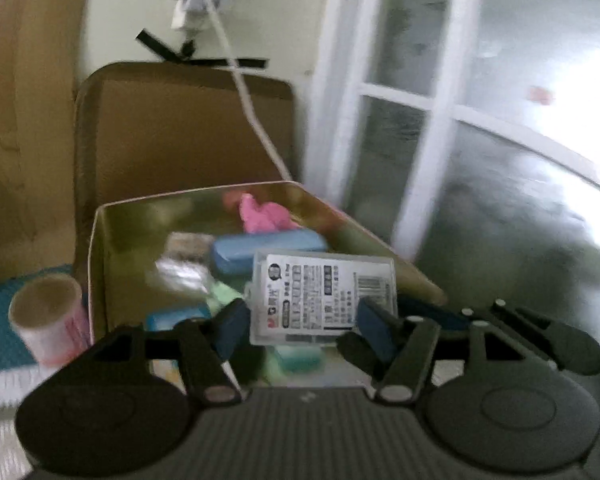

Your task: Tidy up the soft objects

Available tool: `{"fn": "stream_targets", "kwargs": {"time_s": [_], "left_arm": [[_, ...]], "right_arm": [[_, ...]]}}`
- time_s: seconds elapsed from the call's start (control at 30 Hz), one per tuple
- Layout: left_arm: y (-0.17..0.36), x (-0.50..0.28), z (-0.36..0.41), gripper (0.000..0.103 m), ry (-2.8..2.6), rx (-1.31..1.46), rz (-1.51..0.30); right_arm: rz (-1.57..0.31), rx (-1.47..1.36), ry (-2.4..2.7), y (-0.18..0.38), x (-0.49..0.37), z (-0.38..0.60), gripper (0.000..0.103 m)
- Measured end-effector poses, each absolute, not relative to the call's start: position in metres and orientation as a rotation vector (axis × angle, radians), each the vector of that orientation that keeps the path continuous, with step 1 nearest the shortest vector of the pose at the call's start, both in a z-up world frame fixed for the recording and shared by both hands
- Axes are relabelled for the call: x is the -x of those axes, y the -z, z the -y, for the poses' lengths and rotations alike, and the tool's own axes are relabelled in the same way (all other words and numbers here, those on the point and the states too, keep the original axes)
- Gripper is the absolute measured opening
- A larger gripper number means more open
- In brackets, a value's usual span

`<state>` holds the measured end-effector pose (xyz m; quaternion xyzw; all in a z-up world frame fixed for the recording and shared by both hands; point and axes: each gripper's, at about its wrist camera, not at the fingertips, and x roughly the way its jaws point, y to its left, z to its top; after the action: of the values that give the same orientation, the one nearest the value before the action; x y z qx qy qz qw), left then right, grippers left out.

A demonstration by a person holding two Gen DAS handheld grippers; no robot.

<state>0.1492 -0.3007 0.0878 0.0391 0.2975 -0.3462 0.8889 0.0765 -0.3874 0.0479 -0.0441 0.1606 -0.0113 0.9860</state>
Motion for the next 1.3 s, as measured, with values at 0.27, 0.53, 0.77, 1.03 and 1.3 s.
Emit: {"fn": "stream_targets", "kwargs": {"time_s": [0.27,0.53,0.77,1.03,1.3], "left_arm": [[-0.066,-0.193,0.310,0.071,0.615,-0.097,-0.658],[-0.082,-0.143,0.264,0.073,0.580,-0.087,-0.635],[-0.087,-0.088,0.230,0.089,0.501,-0.185,-0.578],[-0.084,-0.050,0.197,0.103,0.478,-0.193,-0.595],[-0.079,-0.032,0.173,0.103,0.453,-0.188,-0.634]], "right_arm": [[-0.372,0.035,0.048,-0.028,-0.109,0.397,0.051],[-0.277,-0.072,0.047,-0.031,-0.028,0.373,0.051],[-0.304,-0.187,0.079,-0.032,0.013,0.365,0.052],[-0.342,-0.311,0.089,-0.036,0.035,0.353,0.070],[-0.362,-0.349,0.036,-0.045,0.043,0.331,0.077]]}}
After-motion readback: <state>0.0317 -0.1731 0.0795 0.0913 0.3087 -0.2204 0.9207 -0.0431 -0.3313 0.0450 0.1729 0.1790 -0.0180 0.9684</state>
